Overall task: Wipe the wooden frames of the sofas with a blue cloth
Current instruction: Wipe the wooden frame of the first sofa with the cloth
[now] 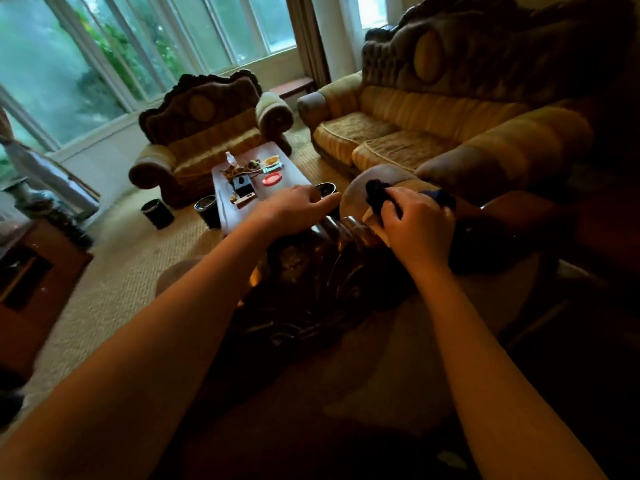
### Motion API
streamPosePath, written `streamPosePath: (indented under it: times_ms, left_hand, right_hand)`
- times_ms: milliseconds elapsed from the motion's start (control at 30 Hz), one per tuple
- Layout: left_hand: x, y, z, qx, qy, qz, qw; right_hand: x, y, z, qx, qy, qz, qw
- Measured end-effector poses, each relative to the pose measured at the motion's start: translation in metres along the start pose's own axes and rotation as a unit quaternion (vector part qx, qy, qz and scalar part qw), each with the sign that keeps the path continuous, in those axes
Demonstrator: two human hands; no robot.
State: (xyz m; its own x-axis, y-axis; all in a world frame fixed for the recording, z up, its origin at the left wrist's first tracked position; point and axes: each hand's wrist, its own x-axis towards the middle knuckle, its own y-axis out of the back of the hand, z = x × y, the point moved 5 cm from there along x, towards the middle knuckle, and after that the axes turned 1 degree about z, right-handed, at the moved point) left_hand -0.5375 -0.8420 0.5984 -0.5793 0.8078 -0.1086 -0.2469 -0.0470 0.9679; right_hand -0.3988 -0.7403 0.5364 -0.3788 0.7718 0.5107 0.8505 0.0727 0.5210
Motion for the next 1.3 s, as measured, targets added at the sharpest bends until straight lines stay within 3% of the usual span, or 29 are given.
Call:
streamPosePath:
  times_ms: [133,233,467,767,1100,1300]
  left_hand:
    - [-0.006,0.004,0.010,0.022,-0.094,0.071,0.993]
    - [-0.010,0.004,0.019,0.043,-0.144,0.085,0.985]
    - [-0.009,0.000,0.027,0.106,-0.171,0.051,0.978]
    - [0.001,0.002,0.020,0.066,-0.175,0.072,0.980]
    - [-0.001,-0.002,0.023,0.088,-0.183,0.045,0.978]
    - [0.000,-0.003,0.022,0.086,-0.183,0.043,0.978]
  right_hand:
    - [-0.052,-0.002,0.028,0.198,-0.037,0.184,0.962]
    - [-0.093,-0.028,0.025,0.257,-0.105,0.228,0.933]
    - [-0.144,-0.065,0.000,0.292,-0.140,0.189,0.927]
    - [-0.102,-0.041,0.023,0.308,-0.143,0.233,0.911]
    - [-0.151,-0.067,0.001,0.312,-0.168,0.212,0.911]
    - [-0.090,-0.028,0.063,0.326,-0.354,0.250,0.840]
